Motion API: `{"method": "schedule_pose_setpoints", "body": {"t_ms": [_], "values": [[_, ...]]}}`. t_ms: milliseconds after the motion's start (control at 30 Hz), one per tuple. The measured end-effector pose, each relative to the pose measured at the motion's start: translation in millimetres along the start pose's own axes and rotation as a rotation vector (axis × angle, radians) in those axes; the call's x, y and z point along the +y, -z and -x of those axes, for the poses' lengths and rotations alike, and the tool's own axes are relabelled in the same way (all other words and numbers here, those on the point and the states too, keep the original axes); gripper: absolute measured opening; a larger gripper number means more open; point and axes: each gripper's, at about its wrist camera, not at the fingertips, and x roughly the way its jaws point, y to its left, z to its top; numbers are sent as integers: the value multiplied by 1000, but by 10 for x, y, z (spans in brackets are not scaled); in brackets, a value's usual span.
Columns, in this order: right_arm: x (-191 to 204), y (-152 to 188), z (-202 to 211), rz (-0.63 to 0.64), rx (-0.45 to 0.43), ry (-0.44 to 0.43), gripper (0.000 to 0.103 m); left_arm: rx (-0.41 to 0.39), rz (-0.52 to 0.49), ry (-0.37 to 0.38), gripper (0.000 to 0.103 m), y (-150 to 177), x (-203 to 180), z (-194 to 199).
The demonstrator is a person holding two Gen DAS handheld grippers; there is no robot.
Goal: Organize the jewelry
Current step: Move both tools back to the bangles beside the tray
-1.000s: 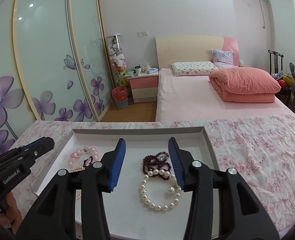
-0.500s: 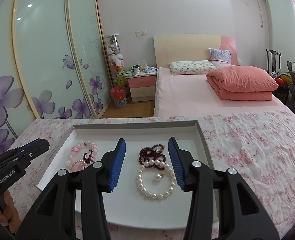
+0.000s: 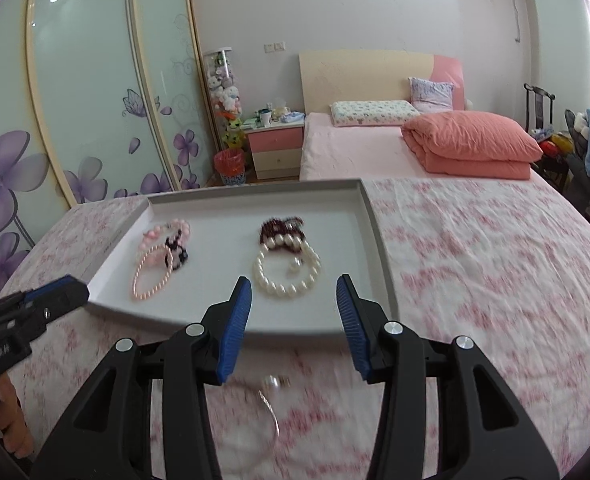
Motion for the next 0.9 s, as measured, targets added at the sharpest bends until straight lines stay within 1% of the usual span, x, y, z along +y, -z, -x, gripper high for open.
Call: {"method": "schedule_pose_setpoints", "body": {"t_ms": [167, 233, 367, 433, 567, 733, 900], "values": [[-107, 170, 163, -24, 17, 14, 46, 42, -26, 48, 38, 251, -229, 74], [-150, 231, 236, -36, 19, 18, 46, 58, -32, 62, 43, 341, -322, 101], [-234, 360, 392, -61, 13, 34, 46, 87, -53, 76, 50, 485, -461, 98], [-286, 433, 470, -78, 11, 36, 46, 108, -68, 80, 57, 571, -552, 78], [-336, 554, 603, -96, 7, 43, 46, 154, -98, 61, 64, 710, -684, -9], [-385, 671, 737, -117, 0, 40, 46, 182, -130, 19, 72, 771, -744, -94], [-368, 779, 874, -116, -11, 38, 46, 211, -161, -21, 76, 827, -812, -176]]}}
